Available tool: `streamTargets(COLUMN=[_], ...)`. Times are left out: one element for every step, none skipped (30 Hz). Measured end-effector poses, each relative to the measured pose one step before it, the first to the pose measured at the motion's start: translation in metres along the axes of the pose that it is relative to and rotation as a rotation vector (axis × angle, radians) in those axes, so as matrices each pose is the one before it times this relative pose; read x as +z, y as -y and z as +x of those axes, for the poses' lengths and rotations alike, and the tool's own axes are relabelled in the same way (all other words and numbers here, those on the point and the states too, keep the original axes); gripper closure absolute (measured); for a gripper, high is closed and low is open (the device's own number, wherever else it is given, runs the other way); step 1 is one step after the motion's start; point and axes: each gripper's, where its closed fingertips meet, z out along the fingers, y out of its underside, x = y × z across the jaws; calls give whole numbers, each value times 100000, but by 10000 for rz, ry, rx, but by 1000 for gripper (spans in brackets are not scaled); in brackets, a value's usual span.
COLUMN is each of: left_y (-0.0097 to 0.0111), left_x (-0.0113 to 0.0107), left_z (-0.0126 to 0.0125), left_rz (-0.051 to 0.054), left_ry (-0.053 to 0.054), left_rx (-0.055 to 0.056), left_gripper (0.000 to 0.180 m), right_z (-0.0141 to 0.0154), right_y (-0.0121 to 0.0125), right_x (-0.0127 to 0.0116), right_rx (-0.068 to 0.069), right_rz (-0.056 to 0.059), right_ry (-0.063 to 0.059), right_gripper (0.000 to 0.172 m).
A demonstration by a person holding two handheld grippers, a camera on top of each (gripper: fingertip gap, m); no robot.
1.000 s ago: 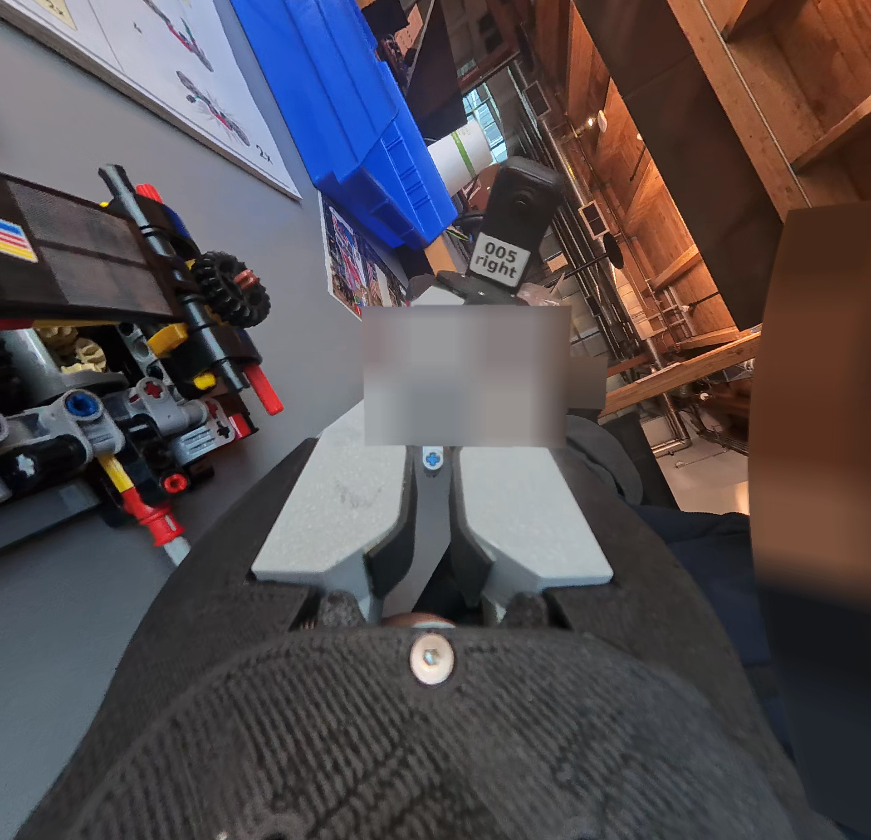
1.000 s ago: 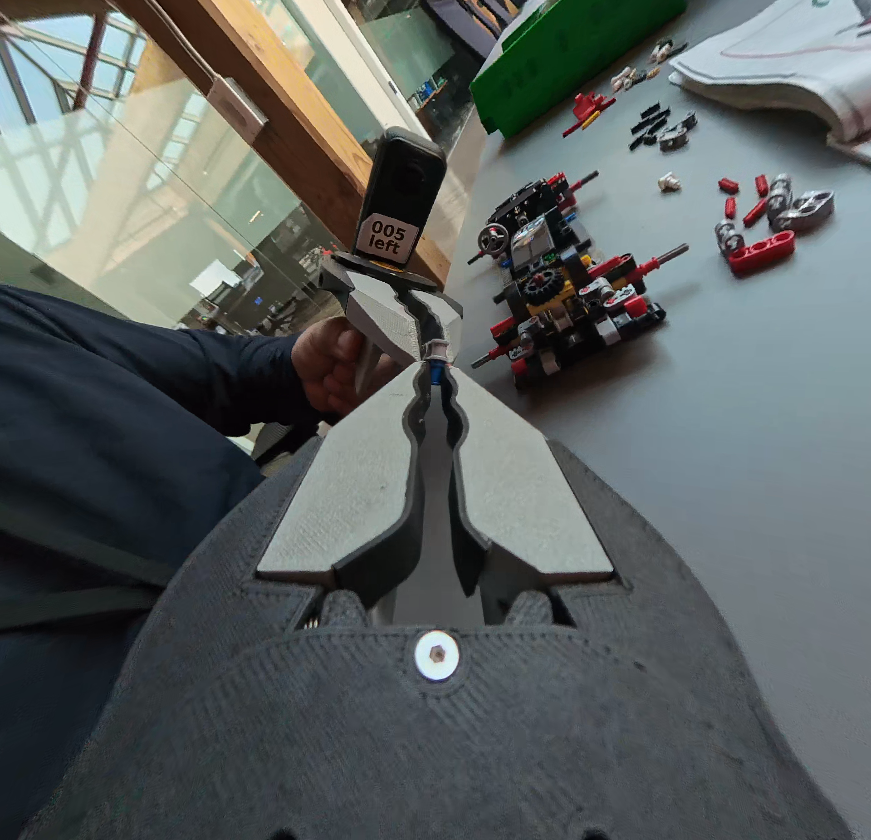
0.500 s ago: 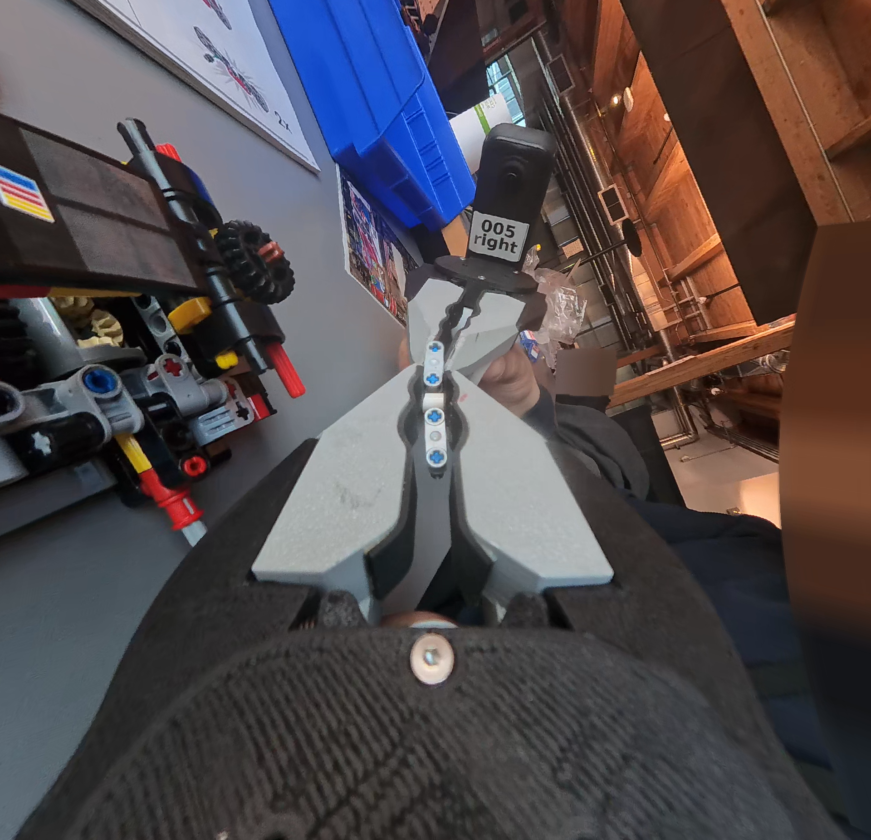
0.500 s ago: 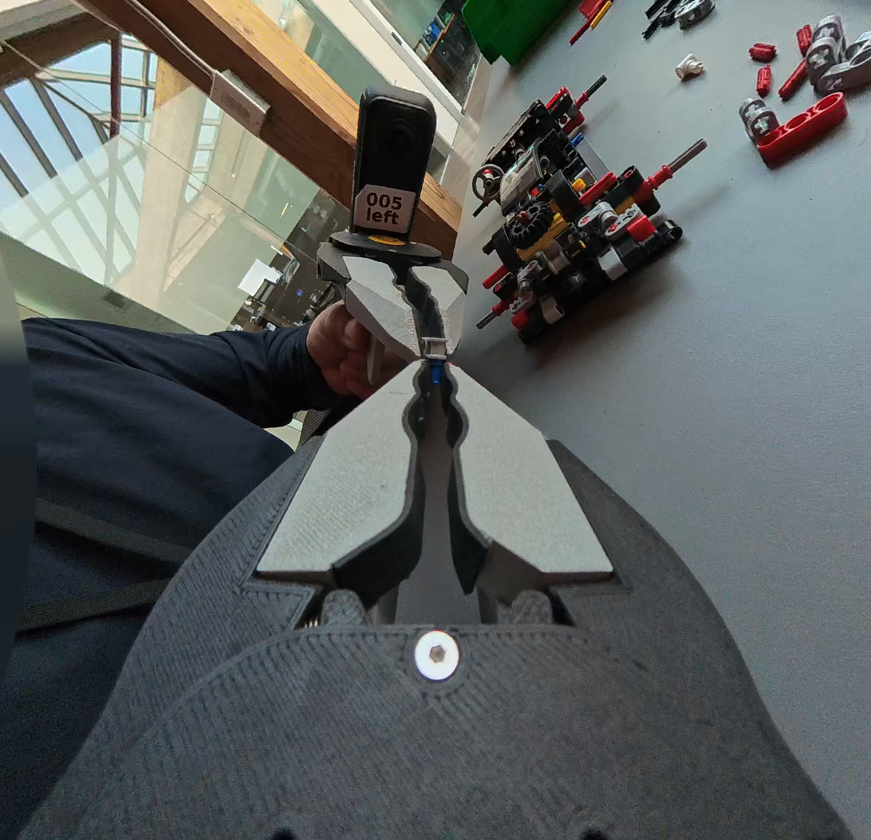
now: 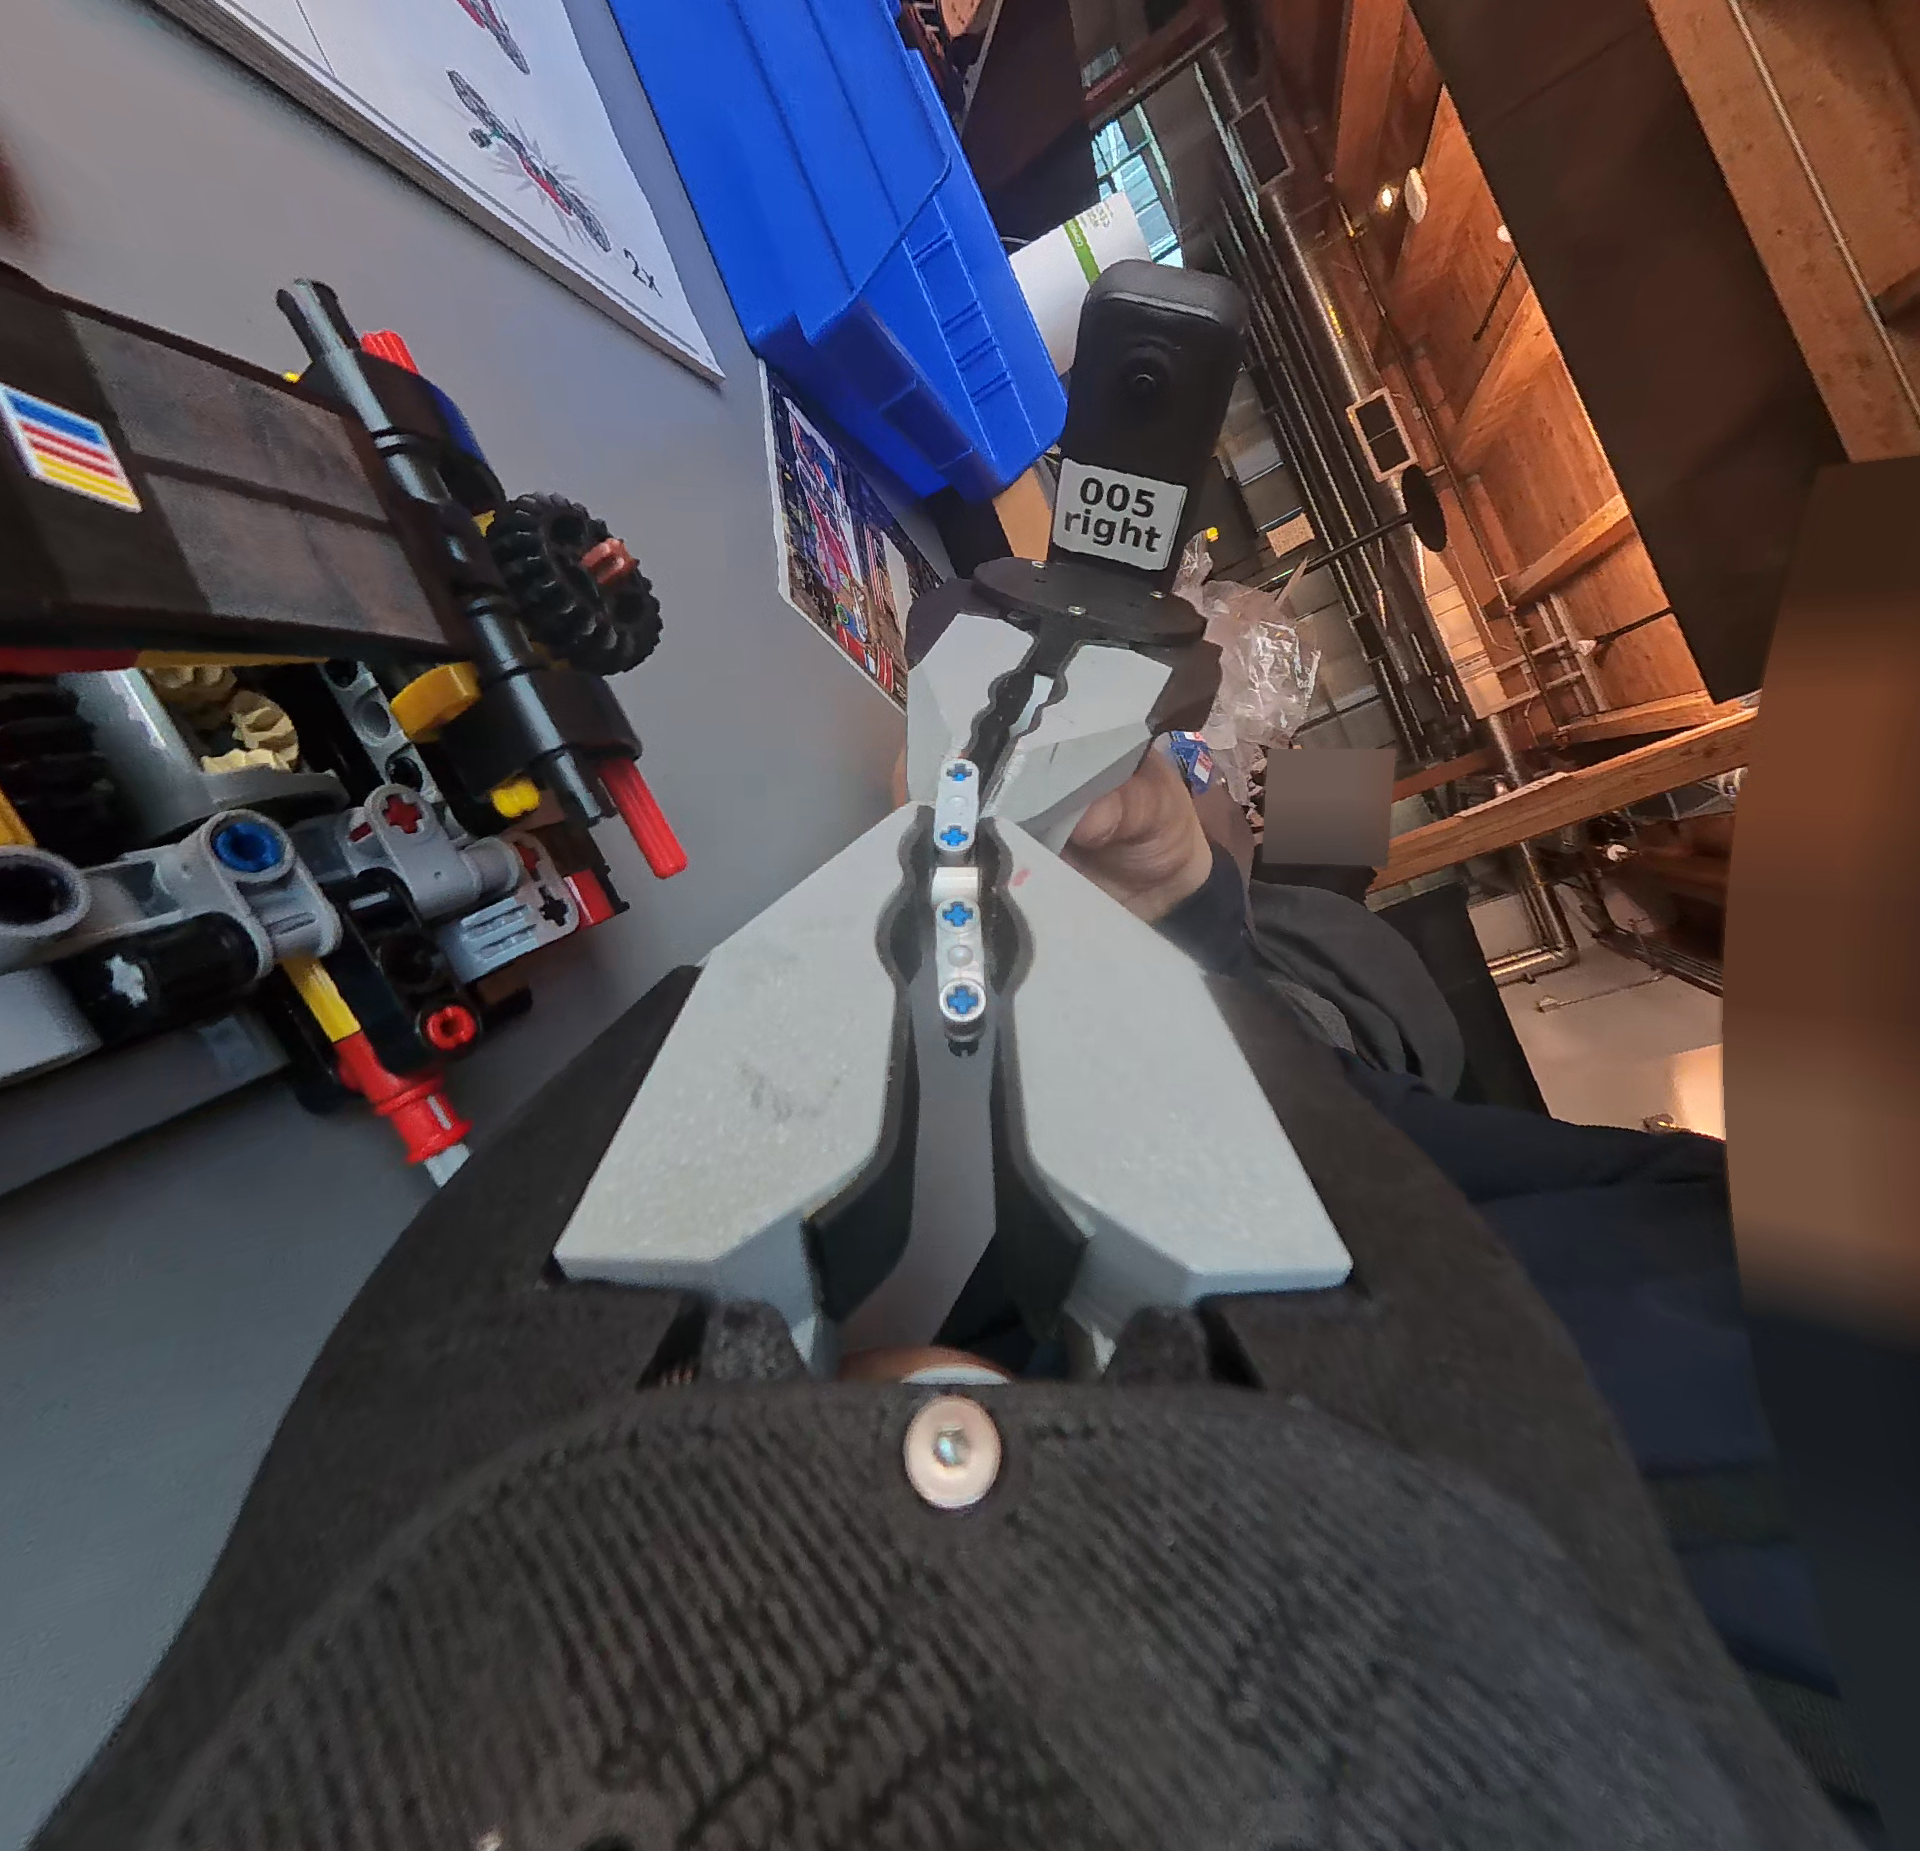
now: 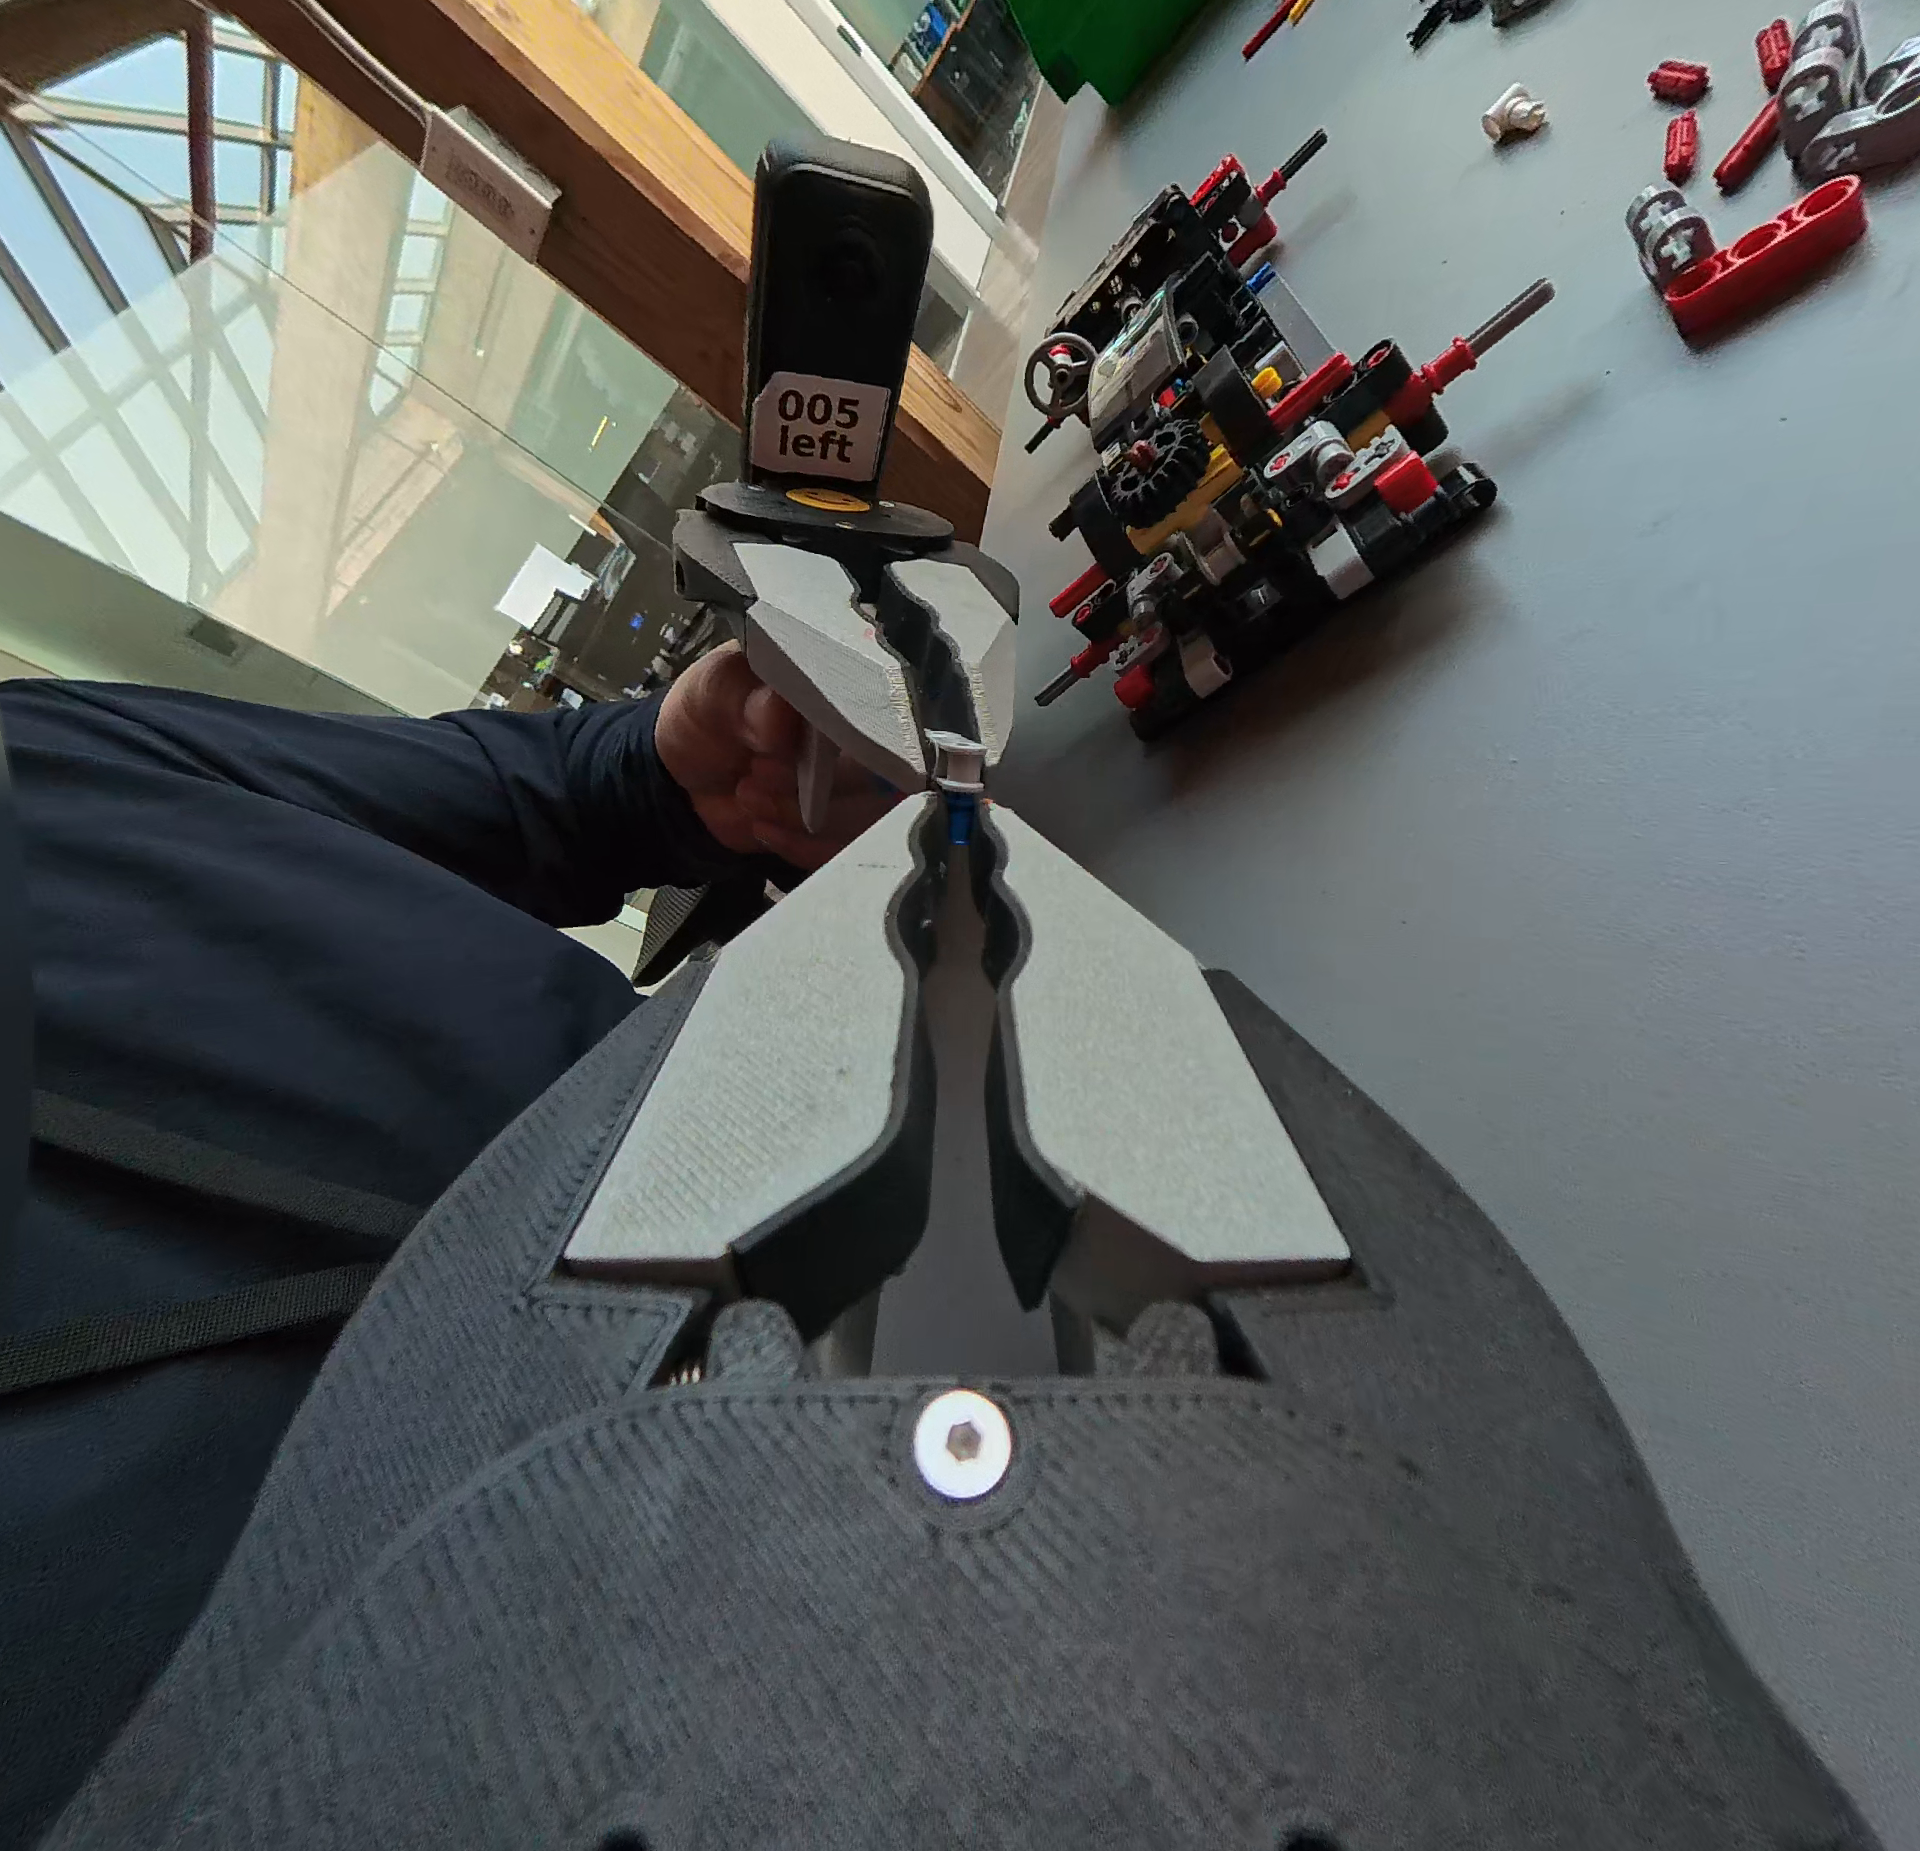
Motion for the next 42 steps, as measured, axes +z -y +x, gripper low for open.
streamTargets(left_y=[-9, 18, 21, 26, 21, 60, 82, 75, 40, 57, 252, 409, 401, 326, 210, -2, -144, -156, -154, -119, -54, 19, 53, 25, -17, -68, -136, -159, -169, -107, -8, 20, -7, -3, -25, -46, -40, -2, -45, -150, -195, -142], left_x=[9, 6, 7, 22, 21, 11, -3, -26, -19, -10, -126, -248, -282, -242, -153, -14, 72, 105, 104, 81, 46, 5, -26, 1, 27, 62, 110, 129, 143, 109, 42, -4, 20, 34, 41, 30, 53, 53, 58, -5, -28, 4], left_z=[1, 14, 29, 25, 9, 61, 97, 80, 121, 189, 53, -66, -113, -120, -56, 33, 107, 112, 114, 105, 47, 14, 11, 21, 29, 53, 49, 65, 77, 12, 6, -52, -54, -27, 38, 128, 178, 219, 35, -137, -362, -273], left_rz=[2, 11, 13, 15, 27, 61, 57, 39, 27, 41, 163, 193, 132, 101, 71, -8, -70, -46, -57, -49, -27, 7, 17, 3, -2, -16, -41, -46, -47, -5, 44, 33, 15, 51, 69, 37, 3, -15, -87, -208, -257, -190], left_ry=[4, 5, -4, -5, -11, -58, -75, -43, -50, -78, -4, 12, -6, -2, 6, -13, -34, -37, -34, -37, -15, 11, 8, 1, 9, 0, 16, 20, 17, 51, 33, 46, 34, -2, -34, -88, -106, -81, 81, 230, 470, 562], left_rx=[19, 17, 12, 22, 8, -6, -13, 12, 37, 31, 19, -3, -29, -38, -6, 21, 13, 16, 26, 24, 13, 16, 23, 16, 20, 36, 61, 82, 82, 69, 82, 40, 3, 12, 12, 4, 21, 146, 278, 502, 756, 939], left_gripper=[176, 176, 176, 176, 176, 176, 176, 176, 176, 176, 176, 176, 176, 176, 176, 176, 176, 176, 176, 176, 176, 176, 176, 176, 176, 176, 176, 176, 176, 176, 176, 176, 176, 176, 176, 175, 175, 175, 175, 175, 176, 176], right_z=[3, -8, -27, -18, -17, -25, -50, -58, -68, -123, -56, 84, 116, 95, 12, -95, -114, 2, 39, -47, -38, -10, 4, 43, 54, 18, -26, -60, -83, -106, -58, 34, 40, 29, -4, -61, -134, -185, -104, 32, 154, 183], right_y=[-7, 15, 37, 49, 79, 110, 157, 136, 103, 98, 65, 2, 14, 123, 261, 355, 325, 161, 19, -64, -76, 7, 56, 86, 52, 1, -41, -35, -10, -29, 1, 5, -46, -36, -17, 9, 47, 74, -53, -297, -424, -360], right_x=[-3, -6, -14, -26, -25, -39, -29, -18, -13, -50, -119, -202, -248, -262, -231, -172, -98, -6, 51, 74, 61, 57, 8, -12, -20, 26, 78, 137, 152, 132, 97, 49, 7, -11, -49, -73, -107, -100, -68, 2, 82, 137], right_rx=[-1, 1, -2, -3, -18, -60, -134, -228, -309, -375, -395, -333, -204, -79, -23, -19, -31, -42, -68, -118, -152, -181, -222, -244, -236, -201, -142, -97, -78, -61, -38, -21, 2, 21, -27, -71, -51, -52, -84, -82, -52, -57], right_rz=[-5, 10, 21, 29, 37, 55, 65, 32, -15, -30, -39, -50, -15, 65, 156, 215, 186, 88, 6, -43, -51, -16, 17, 22, -2, -24, -38, -26, -19, -33, -8, 12, -10, -28, -34, -36, -26, -13, -75, -207, -270, -213], right_ry=[-2, 8, 20, 26, 17, 13, -9, -64, -83, -64, -108, -166, -135, -59, 13, 65, 56, -17, -54, -29, -48, -95, -129, -166, -177, -145, -89, -42, -19, 10, -9, -47, -34, -30, -32, -22, 19, 52, 3, -63, -111, -138], right_gripper=[170, 170, 170, 170, 170, 170, 170, 170, 170, 169, 170, 172, 168, 167, 167, 167, 166, 163, 161, 158, 155, 155, 158, 161, 163, 163, 164, 165, 167, 168, 168, 168, 168, 168, 169, 168, 169, 170, 170, 170, 171, 171])
